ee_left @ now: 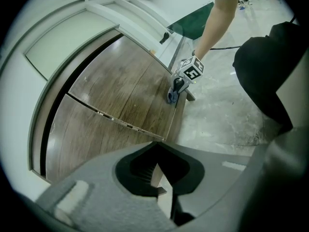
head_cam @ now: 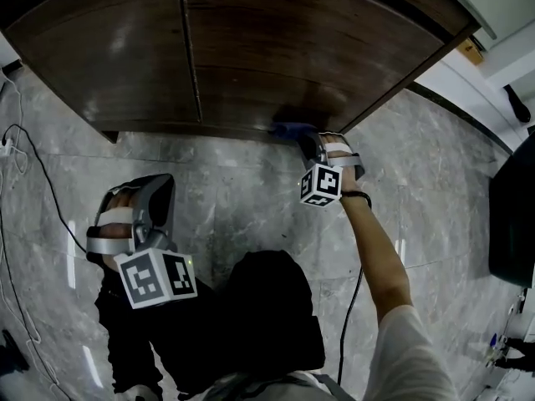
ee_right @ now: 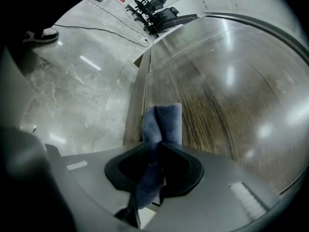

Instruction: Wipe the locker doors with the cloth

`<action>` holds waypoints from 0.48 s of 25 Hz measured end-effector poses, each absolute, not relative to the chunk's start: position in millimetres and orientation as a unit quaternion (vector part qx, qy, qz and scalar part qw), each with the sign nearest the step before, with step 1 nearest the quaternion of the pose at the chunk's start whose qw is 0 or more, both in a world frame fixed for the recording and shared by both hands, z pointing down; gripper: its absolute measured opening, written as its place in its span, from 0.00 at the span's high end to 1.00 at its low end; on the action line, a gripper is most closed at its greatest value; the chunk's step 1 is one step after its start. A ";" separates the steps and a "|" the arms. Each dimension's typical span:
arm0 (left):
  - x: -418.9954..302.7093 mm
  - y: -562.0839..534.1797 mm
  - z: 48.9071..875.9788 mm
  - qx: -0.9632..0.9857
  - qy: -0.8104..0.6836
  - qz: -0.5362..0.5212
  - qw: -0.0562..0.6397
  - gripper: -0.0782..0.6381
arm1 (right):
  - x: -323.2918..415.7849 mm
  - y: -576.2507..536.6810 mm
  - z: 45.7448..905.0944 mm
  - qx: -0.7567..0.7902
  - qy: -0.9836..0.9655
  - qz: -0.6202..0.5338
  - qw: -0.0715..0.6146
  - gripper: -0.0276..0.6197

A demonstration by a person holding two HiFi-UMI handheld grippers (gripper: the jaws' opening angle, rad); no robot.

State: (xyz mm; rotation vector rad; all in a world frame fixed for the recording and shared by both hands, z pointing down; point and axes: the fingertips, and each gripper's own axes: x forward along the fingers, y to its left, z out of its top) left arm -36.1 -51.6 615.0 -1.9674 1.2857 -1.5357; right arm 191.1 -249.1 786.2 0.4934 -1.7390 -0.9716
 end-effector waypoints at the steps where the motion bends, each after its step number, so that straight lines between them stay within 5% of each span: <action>1: -36.9 -50.9 615.1 -0.690 0.452 -0.540 0.165 0.89 | 190.2 -249.2 787.4 0.206 -0.725 -0.402 0.519 0.85; 12: -48.9 -48.6 612.1 -0.686 0.461 -0.538 0.163 0.89 | 157.6 -246.9 679.0 0.234 -0.717 -0.443 0.484 0.85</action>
